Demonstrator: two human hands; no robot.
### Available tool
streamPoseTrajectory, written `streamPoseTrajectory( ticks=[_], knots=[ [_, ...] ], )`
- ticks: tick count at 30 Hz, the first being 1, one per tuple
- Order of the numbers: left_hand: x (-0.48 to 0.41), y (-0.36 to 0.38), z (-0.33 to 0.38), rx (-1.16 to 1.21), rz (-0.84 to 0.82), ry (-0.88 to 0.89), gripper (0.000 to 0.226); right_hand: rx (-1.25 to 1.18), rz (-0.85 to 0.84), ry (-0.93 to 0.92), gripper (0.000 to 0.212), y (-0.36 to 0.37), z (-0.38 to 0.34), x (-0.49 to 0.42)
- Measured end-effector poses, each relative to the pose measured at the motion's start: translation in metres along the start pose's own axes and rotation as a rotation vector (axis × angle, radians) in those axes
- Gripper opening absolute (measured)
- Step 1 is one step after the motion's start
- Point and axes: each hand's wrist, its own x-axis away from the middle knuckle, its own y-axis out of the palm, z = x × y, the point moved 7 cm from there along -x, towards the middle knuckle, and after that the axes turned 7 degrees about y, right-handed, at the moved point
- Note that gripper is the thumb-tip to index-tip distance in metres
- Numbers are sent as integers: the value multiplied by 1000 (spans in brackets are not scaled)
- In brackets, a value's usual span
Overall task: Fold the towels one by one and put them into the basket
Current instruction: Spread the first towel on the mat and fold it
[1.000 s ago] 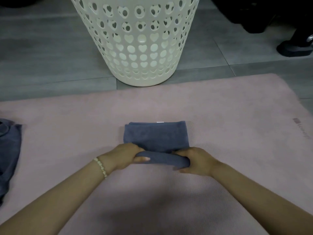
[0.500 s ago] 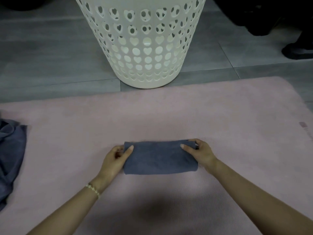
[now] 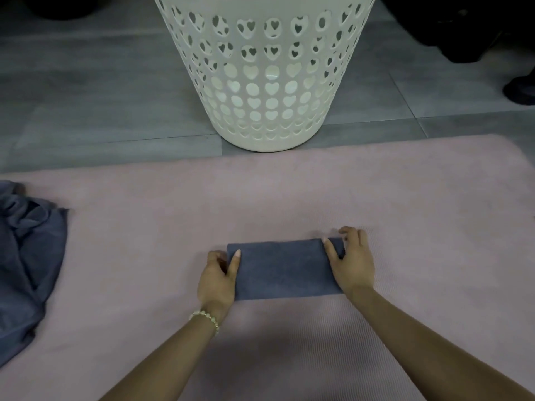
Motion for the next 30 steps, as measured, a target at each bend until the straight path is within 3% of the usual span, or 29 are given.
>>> streamPoseTrajectory(
  ticks=[2,3,5,7,11,17,21,25,28,30],
  knots=[
    [-2,-2,-2,1,1,-5,31,26,20,-248,55,-7,-25,-3],
    [-2,-1,-3,25,-5,-10,33,28,-84,-351,64,-3,-38,-4],
    [-2,4,-1,63,-36,-5,37,52,-479,-381,83,16,-60,-3],
    [-3,11,1,63,-71,-6,42,192,-809,-286,85,38,-68,5],
    [-3,16,5,81,-94,-28,38,400,-868,-259,81,57,-73,9],
    [2,16,7,157,-112,4,33,410,-1091,-84,86,69,-65,13],
    [4,16,20,284,-130,-16,32,257,-1159,18,77,58,-59,17],
    [14,11,48,471,11,-104,57,-188,-1049,264,66,35,-42,22],
    [37,43,88,582,-221,-149,38,-625,-816,484,51,16,-33,17],
    [49,65,117,580,-405,-81,36,-842,-686,557,46,3,-32,12]
  ],
)
